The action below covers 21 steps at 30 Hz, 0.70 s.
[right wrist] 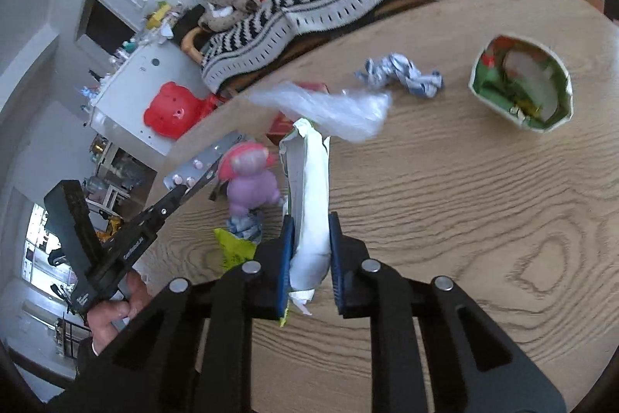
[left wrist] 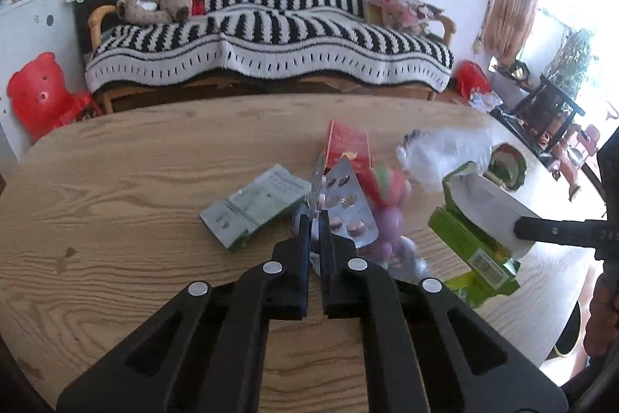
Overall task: Collect trash
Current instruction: 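Grasp the white paper strip with the right tool while the left tool grasps the blister pack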
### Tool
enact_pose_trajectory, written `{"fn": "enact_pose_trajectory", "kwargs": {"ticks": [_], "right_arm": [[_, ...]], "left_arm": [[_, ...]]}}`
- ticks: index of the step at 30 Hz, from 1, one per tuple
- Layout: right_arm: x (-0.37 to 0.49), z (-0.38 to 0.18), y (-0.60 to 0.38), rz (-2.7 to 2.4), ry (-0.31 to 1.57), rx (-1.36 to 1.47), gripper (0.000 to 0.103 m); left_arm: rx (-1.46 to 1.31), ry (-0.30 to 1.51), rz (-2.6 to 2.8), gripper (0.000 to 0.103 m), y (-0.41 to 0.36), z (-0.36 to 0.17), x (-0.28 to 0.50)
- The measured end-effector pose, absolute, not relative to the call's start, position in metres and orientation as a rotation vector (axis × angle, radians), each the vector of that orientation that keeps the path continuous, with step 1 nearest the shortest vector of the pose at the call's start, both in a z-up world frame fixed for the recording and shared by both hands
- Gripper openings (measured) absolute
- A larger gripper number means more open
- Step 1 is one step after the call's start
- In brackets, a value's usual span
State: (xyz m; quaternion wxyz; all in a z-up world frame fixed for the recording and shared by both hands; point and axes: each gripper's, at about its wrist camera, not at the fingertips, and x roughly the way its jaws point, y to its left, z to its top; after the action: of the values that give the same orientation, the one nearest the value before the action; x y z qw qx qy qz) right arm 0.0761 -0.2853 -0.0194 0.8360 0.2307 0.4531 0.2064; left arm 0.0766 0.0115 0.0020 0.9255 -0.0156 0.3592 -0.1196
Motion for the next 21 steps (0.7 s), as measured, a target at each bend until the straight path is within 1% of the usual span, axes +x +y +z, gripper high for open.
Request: {"fn": "enact_pose_trajectory", "kwargs": {"ticks": [5,11,16,21], "right_arm": [[0.068,-0.019,-0.295,0.397,0.976,0.477,0.018],[0.056,-0.01,-0.309,0.406,0.931,0.487,0.018],[0.045,-0.006,-0.317,0.501,0.922,0.549,0.018],[0.029,0.004,-0.329,0.463,0.895,0.508,0.018]], "left_arm": [[-0.041,0.716,-0.251,0.003,0.007,0.009,0.07],[-0.04,0.693,-0.272,0.003,-0.004,0.02,0.066],[-0.035,0.672,-0.306,0.003,-0.022,0.028,0.059],[-0.009,0.661,-0.356,0.003,-0.05,0.034,0.05]]}}
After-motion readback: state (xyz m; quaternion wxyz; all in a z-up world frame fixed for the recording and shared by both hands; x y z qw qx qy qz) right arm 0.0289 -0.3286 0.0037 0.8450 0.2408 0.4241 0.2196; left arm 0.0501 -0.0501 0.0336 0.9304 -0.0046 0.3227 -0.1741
